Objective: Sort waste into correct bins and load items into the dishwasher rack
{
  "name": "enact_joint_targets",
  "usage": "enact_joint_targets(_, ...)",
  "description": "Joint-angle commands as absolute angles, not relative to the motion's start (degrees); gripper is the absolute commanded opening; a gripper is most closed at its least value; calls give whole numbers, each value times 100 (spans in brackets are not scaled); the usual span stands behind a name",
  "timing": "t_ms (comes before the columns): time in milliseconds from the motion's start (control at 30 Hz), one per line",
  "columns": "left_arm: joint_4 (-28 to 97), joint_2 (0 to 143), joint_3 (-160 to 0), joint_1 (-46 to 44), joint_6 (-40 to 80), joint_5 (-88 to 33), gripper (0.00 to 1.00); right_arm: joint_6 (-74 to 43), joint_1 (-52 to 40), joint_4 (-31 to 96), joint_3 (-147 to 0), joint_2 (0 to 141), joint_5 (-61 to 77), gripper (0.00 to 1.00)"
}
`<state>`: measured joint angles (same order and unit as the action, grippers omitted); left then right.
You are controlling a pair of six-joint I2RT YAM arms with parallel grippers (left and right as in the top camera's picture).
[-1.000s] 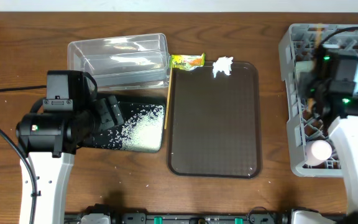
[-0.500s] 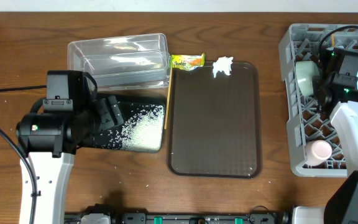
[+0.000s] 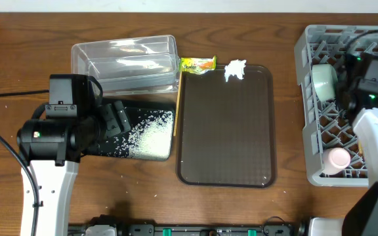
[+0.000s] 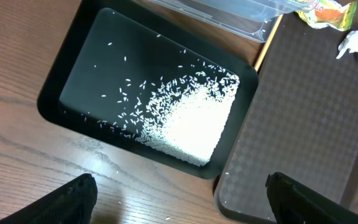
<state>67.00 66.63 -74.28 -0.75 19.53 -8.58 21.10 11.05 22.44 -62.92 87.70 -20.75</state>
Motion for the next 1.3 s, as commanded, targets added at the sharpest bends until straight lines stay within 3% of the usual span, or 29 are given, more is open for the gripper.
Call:
enact_joint_targets(0,6702,6665,-7437,-49,1984,-786,89,2008,521,2141,-6311,8239,-1437,68)
enact_joint_targets(167,6702,6665,-7437,-49,1981,-786,90,895,-633,2141,-6311,7841,-38,56)
enact_joint_targets(400,6702,6665,-7437,-49,1981,-788,90,-1295,-2285,1999,-6309,8235,351,54)
enact_joint_targets(500,6702,6665,-7437,-49,1981,-786,90,-1811,-2794,1503,-6311,8637,351,34)
enact_joint_targets(533,6702,6665,-7437,-49,1981,-786,89,-1885,-2943,1295,-6311,8794,362,33)
enact_joint_targets(633,6702,6665,-7437,-49,1981,-786,89,-2027,-3393,447,-6311,9400,563,43)
enact_joint_targets(767,6702,6665,-7437,-49,1981,-786,89,-2440,-3741,-473,-6340,10200,589,40)
enact_joint_targets(900,6702,6665,-7437,-49,1981,-786,89,-2591,-3868,-370,-6681,10836,648,37)
enact_joint_targets(1267,6702,6665,-7437,-49,1981,-786,90,-2775,-3903,-287,-7234,11448,635,43)
